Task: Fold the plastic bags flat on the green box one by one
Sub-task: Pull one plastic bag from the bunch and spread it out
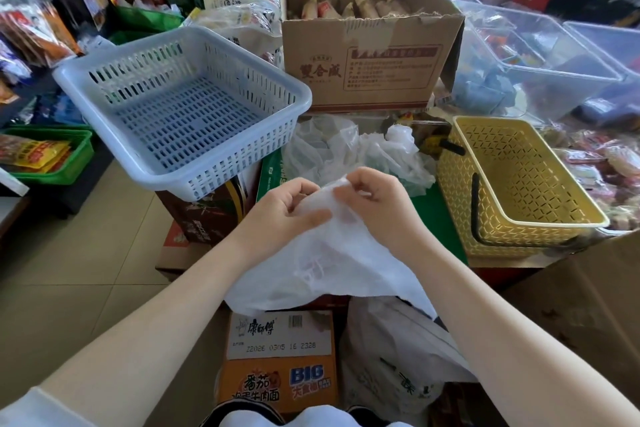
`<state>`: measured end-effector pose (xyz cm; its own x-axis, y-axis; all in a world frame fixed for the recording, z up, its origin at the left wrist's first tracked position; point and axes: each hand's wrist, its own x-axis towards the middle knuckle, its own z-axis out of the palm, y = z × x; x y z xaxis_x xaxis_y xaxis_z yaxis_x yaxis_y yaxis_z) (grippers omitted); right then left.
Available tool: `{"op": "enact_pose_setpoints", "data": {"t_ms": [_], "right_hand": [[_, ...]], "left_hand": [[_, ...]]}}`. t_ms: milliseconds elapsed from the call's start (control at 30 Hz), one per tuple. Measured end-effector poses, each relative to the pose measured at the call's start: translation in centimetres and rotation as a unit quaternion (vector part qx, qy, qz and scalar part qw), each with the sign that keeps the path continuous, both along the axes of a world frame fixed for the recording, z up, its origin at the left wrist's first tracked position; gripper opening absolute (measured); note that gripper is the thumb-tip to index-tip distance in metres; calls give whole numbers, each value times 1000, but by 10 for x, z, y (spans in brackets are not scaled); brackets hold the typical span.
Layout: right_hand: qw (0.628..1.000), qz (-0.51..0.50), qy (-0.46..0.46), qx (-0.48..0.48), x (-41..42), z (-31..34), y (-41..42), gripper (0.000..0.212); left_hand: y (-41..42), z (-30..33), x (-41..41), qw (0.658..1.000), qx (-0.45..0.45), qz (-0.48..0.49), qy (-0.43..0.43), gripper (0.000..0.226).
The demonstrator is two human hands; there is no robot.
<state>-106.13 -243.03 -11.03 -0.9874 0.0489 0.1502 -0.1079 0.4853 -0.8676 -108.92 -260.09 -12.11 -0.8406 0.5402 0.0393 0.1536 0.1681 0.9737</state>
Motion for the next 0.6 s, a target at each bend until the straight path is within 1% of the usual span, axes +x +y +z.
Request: {"op": "enact_pose_setpoints", "data": {"t_ms": [67, 133, 200, 233, 267, 333, 400, 433, 467, 500, 533, 567, 600], "right_hand": [[994, -34, -53, -86, -5, 1, 5, 25], [978, -63, -93, -175, -11, 0, 13, 27], [962, -97, -124, -223, -14, 1, 21, 27], [960, -115, -127, -223, -16, 0, 27, 27], [961, -138, -122, -205, -19, -1, 34, 26], [964, -188, -111, -149, -24, -3, 47, 28], [964, -226, -108, -83, -25, -5, 56, 31], [965, -233, -109, -54, -25, -6, 59, 30], [965, -235, -112, -33, -23, -6, 59, 28], [964, -238, -118, -29, -22, -6, 60, 27], [961, -239, -129, -50, -20, -4, 59, 26], [958, -228, -148, -95, -18, -3, 59, 23], [952, -199, -177, -152, -15, -1, 57, 20]], "left_hand": [[-9, -2, -3, 997, -67, -36, 0, 21], [-19, -6, -7, 987, -147, -60, 29, 19], [-27, -12, -10, 982, -177, -56, 35, 24], [-30, -13, -11, 984, -168, -46, 24, 26], [-33, -14, -11, 990, -137, -32, -1, 25], [-37, -14, -11, 995, -37, -10, -87, 19], [-41, -15, -12, 984, 57, -10, -170, 13], [-44, -17, -14, 977, 86, -17, -195, 15], [-47, -19, -14, 971, 101, -32, -214, 24], [-50, -24, -17, 968, 94, -49, -228, 38], [-53, -29, -18, 968, 57, -64, -236, 53], [-55, -34, -19, 972, -29, -69, -221, 65], [-56, -38, -19, 967, -157, -83, -184, 71]]}}
